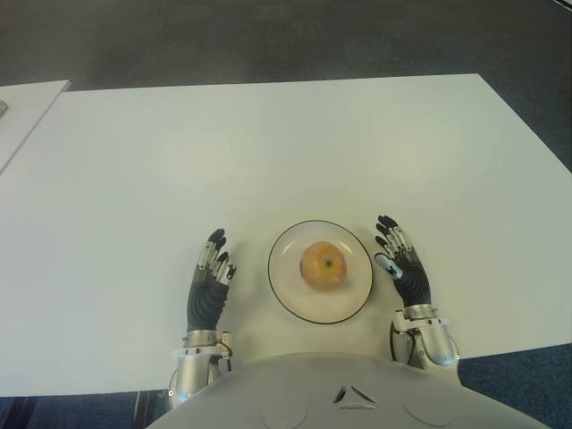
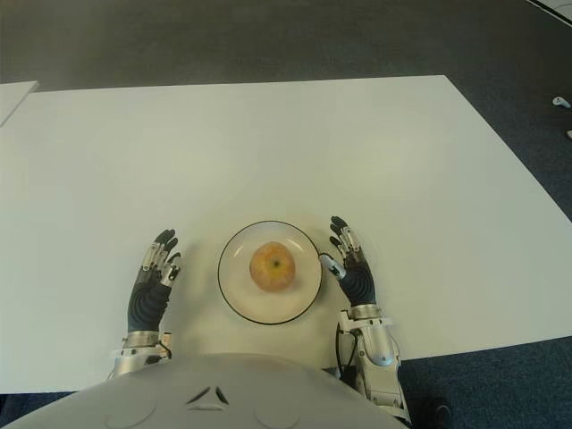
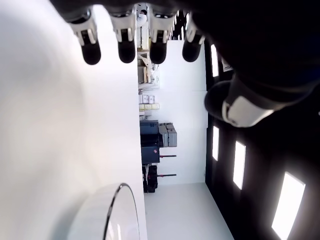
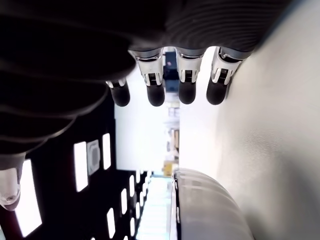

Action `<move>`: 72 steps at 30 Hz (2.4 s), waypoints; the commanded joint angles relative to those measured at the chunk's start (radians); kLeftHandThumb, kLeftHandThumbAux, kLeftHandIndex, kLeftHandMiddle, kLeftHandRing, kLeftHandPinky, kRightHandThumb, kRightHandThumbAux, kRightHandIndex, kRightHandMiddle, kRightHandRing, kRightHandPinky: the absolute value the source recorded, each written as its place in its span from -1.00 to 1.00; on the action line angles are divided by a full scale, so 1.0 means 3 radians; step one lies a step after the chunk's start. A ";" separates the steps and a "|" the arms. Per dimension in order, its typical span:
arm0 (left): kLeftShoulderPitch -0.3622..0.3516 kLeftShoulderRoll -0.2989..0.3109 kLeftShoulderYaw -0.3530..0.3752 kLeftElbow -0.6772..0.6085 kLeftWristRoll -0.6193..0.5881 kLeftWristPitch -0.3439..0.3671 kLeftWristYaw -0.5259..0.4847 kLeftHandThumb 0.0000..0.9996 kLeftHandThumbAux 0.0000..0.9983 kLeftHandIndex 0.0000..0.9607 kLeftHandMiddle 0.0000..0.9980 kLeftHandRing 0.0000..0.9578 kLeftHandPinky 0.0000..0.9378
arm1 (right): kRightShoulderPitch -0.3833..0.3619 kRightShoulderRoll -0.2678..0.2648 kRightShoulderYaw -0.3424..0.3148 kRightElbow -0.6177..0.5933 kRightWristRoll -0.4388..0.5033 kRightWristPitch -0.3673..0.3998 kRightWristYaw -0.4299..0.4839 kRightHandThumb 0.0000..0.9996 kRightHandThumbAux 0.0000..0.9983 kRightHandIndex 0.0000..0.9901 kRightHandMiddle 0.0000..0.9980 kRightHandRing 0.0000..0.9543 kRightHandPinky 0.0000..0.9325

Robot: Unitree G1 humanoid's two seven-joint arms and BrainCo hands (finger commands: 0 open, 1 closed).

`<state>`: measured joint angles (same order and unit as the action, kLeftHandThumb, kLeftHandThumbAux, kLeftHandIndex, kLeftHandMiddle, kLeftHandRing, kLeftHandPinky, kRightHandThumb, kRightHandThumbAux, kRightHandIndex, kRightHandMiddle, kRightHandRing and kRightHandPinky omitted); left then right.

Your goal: Put the apples into the plate.

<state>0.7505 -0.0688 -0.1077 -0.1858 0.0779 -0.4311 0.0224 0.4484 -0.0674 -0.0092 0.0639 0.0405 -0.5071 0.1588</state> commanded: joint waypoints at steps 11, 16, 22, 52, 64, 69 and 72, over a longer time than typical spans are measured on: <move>-0.0254 -0.0021 0.0050 0.0644 0.0113 -0.0382 0.0241 -0.84 -0.04 -0.94 -1.00 -1.00 -0.99 | -0.0101 0.0025 -0.0006 0.0456 -0.0010 -0.0157 -0.0047 -0.89 -0.06 -1.00 -1.00 -1.00 -1.00; -0.0255 -0.0011 0.0059 0.0755 0.0152 -0.0483 0.0293 -0.85 -0.08 -0.92 -1.00 -1.00 -1.00 | -0.0131 0.0028 -0.0016 0.0563 0.0101 -0.0103 0.0021 -0.86 -0.06 -1.00 -1.00 -1.00 -1.00; -0.0255 0.0012 0.0073 0.0975 0.0168 -0.0658 0.0314 -0.87 -0.08 -0.94 -1.00 -1.00 -1.00 | -0.0149 0.0044 -0.0048 0.0671 0.0178 -0.0173 0.0071 -0.84 -0.08 -0.98 -1.00 -1.00 -1.00; -0.0043 -0.0011 -0.0079 0.0954 -0.0083 -0.0714 0.0168 -0.87 0.02 -0.93 -0.97 -1.00 -1.00 | 0.0066 0.0060 -0.0037 0.0392 0.0277 -0.0055 0.0087 -0.85 -0.03 -0.97 -1.00 -1.00 -1.00; 0.0024 -0.0018 -0.0150 0.0852 -0.0138 -0.0662 0.0154 -0.85 0.01 -0.90 -0.97 -1.00 -1.00 | 0.0324 0.0042 0.0008 -0.0129 0.0203 0.0267 0.0034 -0.87 -0.05 -1.00 -1.00 -1.00 -1.00; 0.0068 -0.0020 -0.0191 0.0766 -0.0102 -0.0609 0.0161 -0.82 -0.02 -0.89 -0.98 -1.00 -1.00 | 0.0419 -0.0005 0.0019 -0.0344 0.0110 0.0414 0.0011 -0.88 -0.03 -1.00 -1.00 -1.00 -1.00; 0.0129 -0.0016 -0.0228 0.0641 -0.0024 -0.0557 0.0189 -0.82 -0.03 -0.89 -0.98 -1.00 -1.00 | 0.0438 -0.0023 0.0020 -0.0408 0.0096 0.0463 0.0021 -0.88 -0.02 -1.00 -1.00 -1.00 -1.00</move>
<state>0.7513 -0.0683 -0.1594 0.0246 0.0465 -0.6446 0.0781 0.5574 -0.0668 -0.0090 -0.0513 0.0793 -0.4153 0.1668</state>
